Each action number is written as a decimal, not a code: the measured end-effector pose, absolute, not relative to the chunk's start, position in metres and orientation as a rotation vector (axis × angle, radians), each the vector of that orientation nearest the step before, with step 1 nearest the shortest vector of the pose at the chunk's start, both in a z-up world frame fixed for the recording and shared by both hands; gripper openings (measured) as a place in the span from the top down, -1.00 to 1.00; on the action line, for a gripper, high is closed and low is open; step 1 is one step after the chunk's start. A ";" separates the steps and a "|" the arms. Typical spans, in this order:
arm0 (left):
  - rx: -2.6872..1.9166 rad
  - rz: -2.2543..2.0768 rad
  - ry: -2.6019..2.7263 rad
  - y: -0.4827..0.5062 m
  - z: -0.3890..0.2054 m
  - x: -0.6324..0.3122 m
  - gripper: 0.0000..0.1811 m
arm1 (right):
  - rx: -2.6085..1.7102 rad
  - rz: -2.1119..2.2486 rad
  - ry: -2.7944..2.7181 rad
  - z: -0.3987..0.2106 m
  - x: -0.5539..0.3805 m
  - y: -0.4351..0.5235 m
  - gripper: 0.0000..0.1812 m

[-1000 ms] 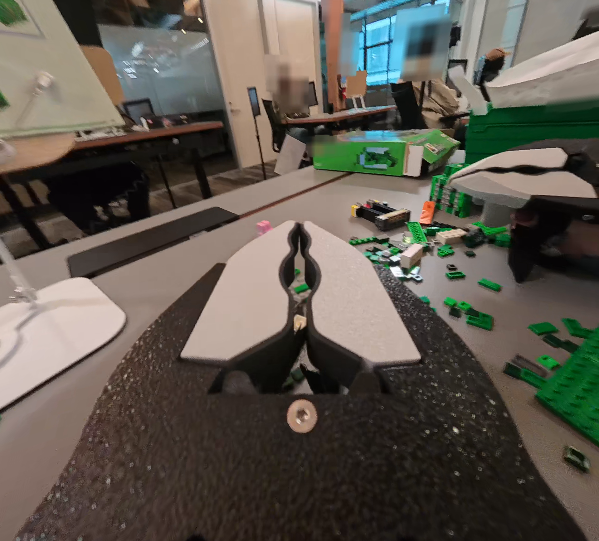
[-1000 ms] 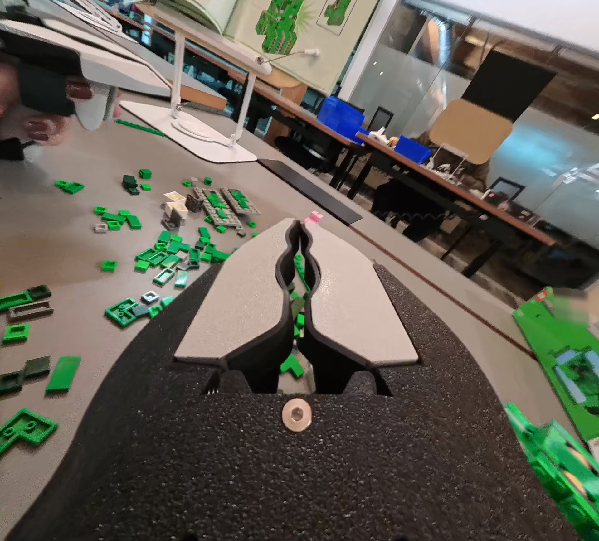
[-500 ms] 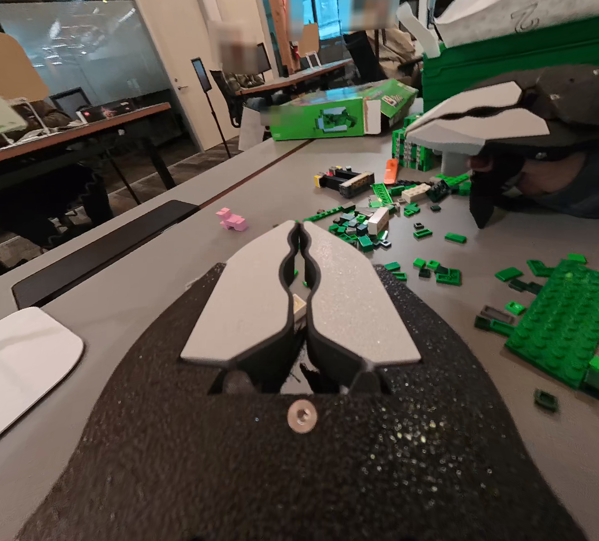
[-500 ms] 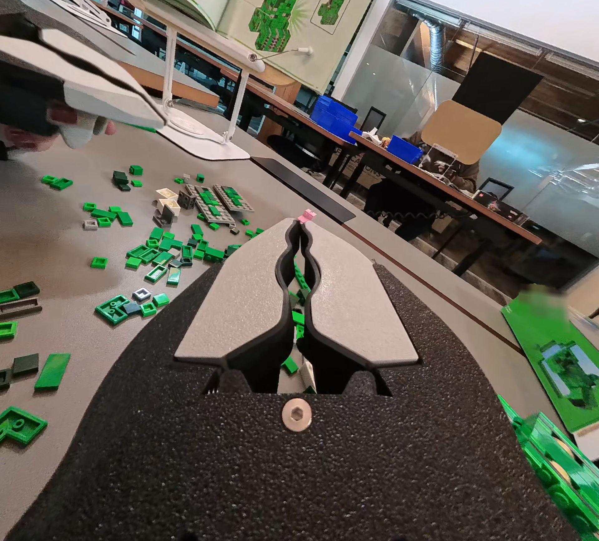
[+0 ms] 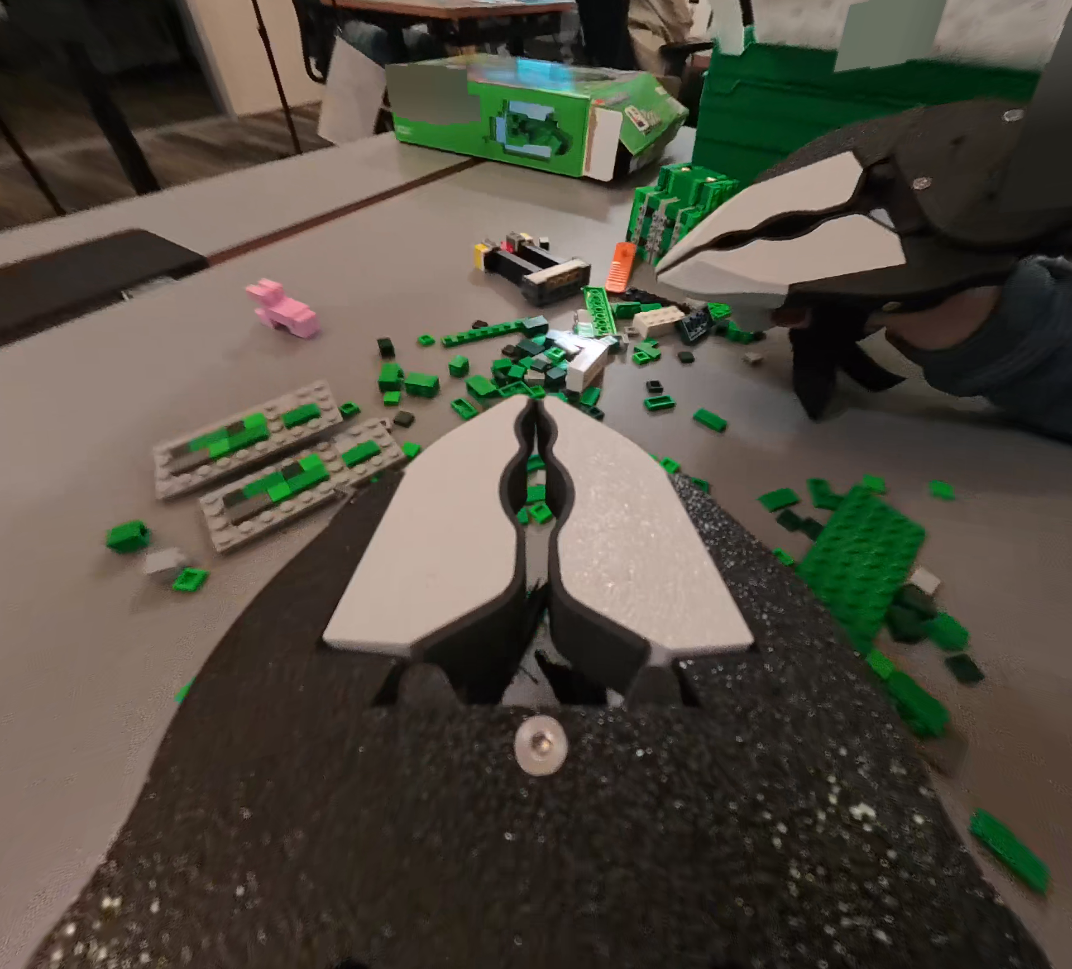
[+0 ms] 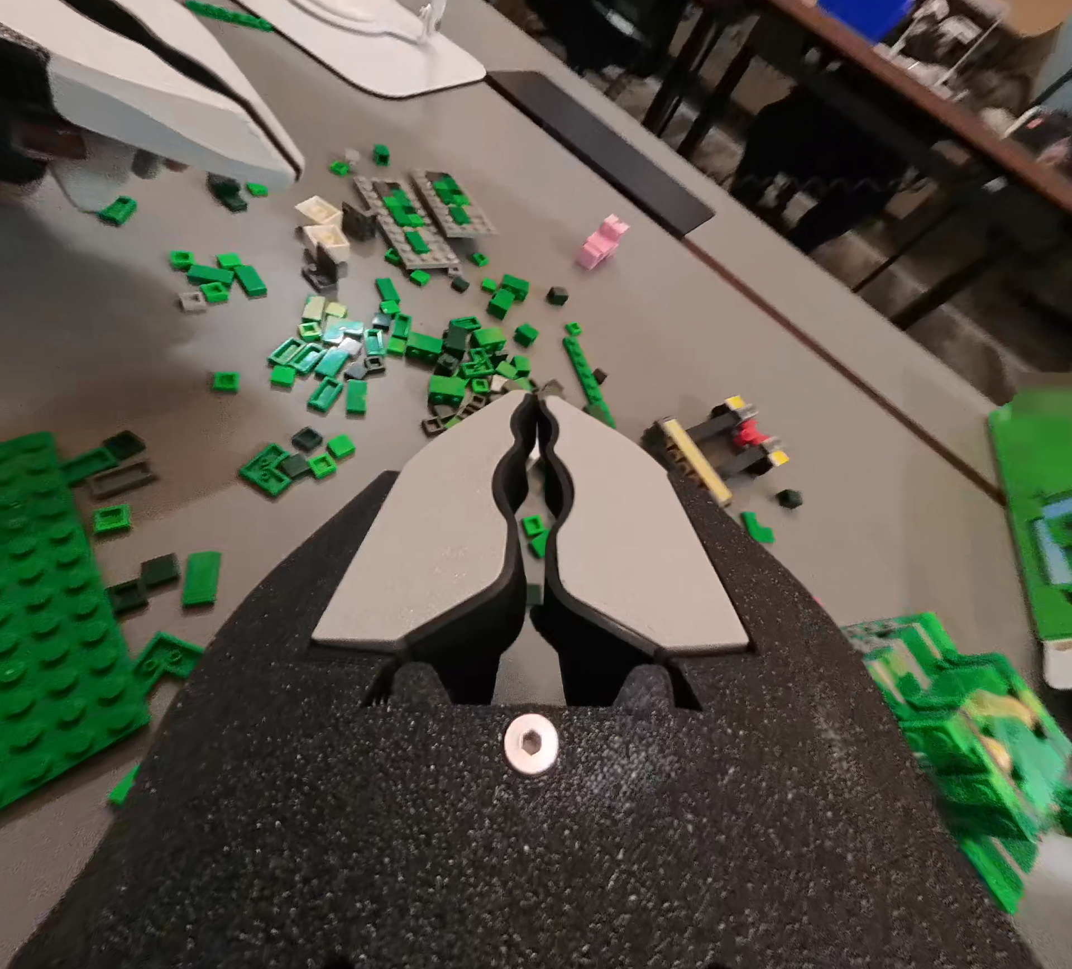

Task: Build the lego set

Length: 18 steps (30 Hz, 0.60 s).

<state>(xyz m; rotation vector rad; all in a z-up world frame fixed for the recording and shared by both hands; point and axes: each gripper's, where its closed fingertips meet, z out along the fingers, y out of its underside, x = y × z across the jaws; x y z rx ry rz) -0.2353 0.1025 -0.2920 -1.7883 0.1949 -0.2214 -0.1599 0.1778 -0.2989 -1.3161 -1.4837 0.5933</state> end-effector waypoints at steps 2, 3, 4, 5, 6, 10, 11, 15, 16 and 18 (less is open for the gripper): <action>-1.840 -0.233 0.186 0.104 -0.299 -0.236 1.00 | -1.329 0.630 -1.495 -0.298 -0.160 0.173 1.00; -1.876 -0.225 0.178 0.104 -0.303 -0.239 1.00 | -1.319 0.669 -1.494 -0.295 -0.161 0.169 1.00; -1.919 -0.202 0.161 0.104 -0.309 -0.244 1.00 | -1.311 0.719 -1.498 -0.293 -0.163 0.163 0.97; -1.969 -0.166 0.145 0.105 -0.315 -0.250 0.88 | -1.312 0.772 -1.505 -0.291 -0.165 0.158 0.90; -2.026 -0.135 0.134 0.105 -0.320 -0.255 0.57 | -1.322 0.817 -1.509 -0.289 -0.167 0.155 0.80; -2.226 0.072 0.126 0.111 -0.329 -0.269 -0.14 | -1.366 1.021 -1.447 -0.260 -0.176 0.141 0.02; -2.259 0.202 0.151 0.113 -0.329 -0.276 -0.22 | -1.358 1.075 -1.438 -0.247 -0.180 0.133 -0.13; -2.361 0.532 0.214 0.117 -0.332 -0.287 -0.44 | -1.289 1.084 -1.516 -0.205 -0.195 0.105 -0.47; -2.375 0.560 0.211 0.119 -0.335 -0.286 -0.47 | -1.273 1.049 -1.546 -0.200 -0.199 0.100 -0.51; -2.389 0.588 0.187 0.124 -0.334 -0.286 -0.50 | -1.231 0.994 -1.568 -0.191 -0.205 0.093 -0.52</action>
